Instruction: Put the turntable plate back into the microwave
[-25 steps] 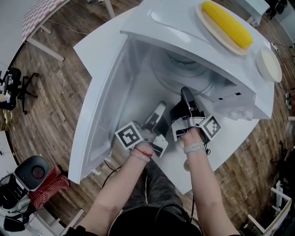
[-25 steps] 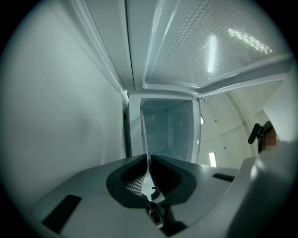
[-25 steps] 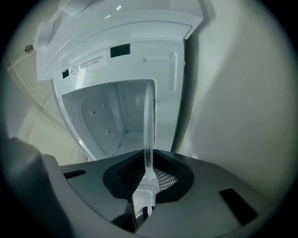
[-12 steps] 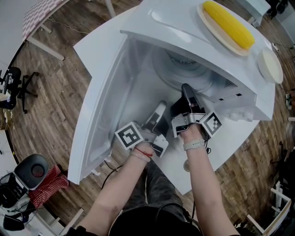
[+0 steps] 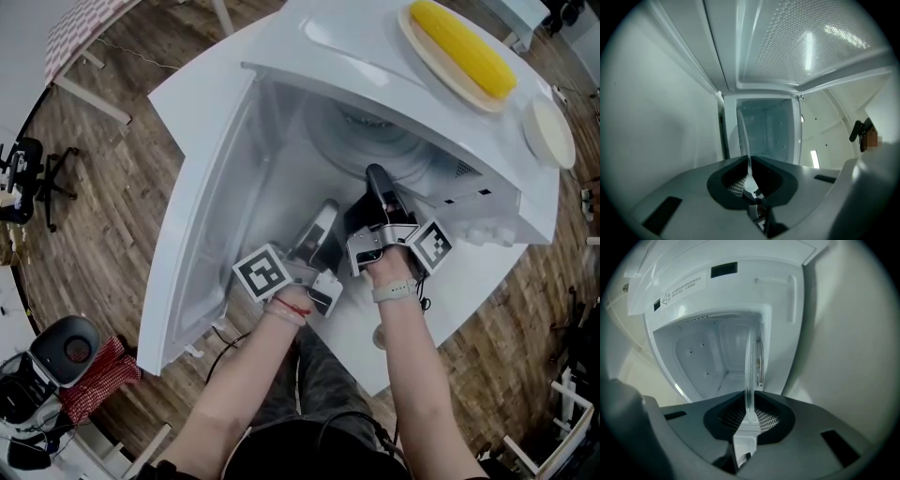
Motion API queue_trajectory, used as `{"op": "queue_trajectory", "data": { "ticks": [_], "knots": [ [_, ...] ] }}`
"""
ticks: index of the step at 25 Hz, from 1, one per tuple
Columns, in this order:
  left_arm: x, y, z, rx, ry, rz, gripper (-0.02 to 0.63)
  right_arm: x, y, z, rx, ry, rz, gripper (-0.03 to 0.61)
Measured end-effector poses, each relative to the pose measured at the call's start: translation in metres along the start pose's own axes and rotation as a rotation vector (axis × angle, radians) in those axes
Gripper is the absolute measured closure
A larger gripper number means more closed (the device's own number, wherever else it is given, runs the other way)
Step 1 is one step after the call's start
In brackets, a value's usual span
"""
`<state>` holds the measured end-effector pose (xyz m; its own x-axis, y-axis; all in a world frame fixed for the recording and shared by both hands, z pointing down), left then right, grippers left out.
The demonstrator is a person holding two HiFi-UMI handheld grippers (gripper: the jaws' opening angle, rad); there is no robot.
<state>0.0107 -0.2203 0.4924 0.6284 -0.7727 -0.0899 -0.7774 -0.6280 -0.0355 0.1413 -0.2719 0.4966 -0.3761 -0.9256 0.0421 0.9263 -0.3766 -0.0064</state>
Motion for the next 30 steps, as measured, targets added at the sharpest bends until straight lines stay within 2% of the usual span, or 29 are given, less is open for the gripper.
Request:
{"op": "queue_trajectory", "data": {
  "ticks": [10,18,22,30],
  "knots": [
    [-0.006,-0.005,-0.002,-0.024,-0.002,0.010,0.583,0.003,0.003,0.022,0.048,-0.086,-0.004,0.518],
    [-0.008,-0.006,-0.001,-0.027,-0.001,0.012,0.583,0.012,0.004,-0.004,0.045,-0.054,0.021,0.518],
    [-0.008,-0.004,0.000,-0.030,-0.004,0.013,0.582,0.012,0.000,-0.021,0.002,-0.053,0.020,0.518],
    [-0.008,-0.005,0.002,-0.042,-0.012,0.013,0.583,0.009,0.000,-0.018,0.010,-0.071,0.015,0.518]
  ]
}}
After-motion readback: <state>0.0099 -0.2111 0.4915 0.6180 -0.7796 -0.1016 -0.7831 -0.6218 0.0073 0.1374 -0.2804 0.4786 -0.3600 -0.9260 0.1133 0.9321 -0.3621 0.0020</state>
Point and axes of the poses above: the fingertips, and each gripper's own axes: x forward along the fingers, z to its right, y out of its top, the point moved 4 cm from there along -x, backward along the fingers, and after that the axes turned 2 degrees about -z, right-handed, at the moved point
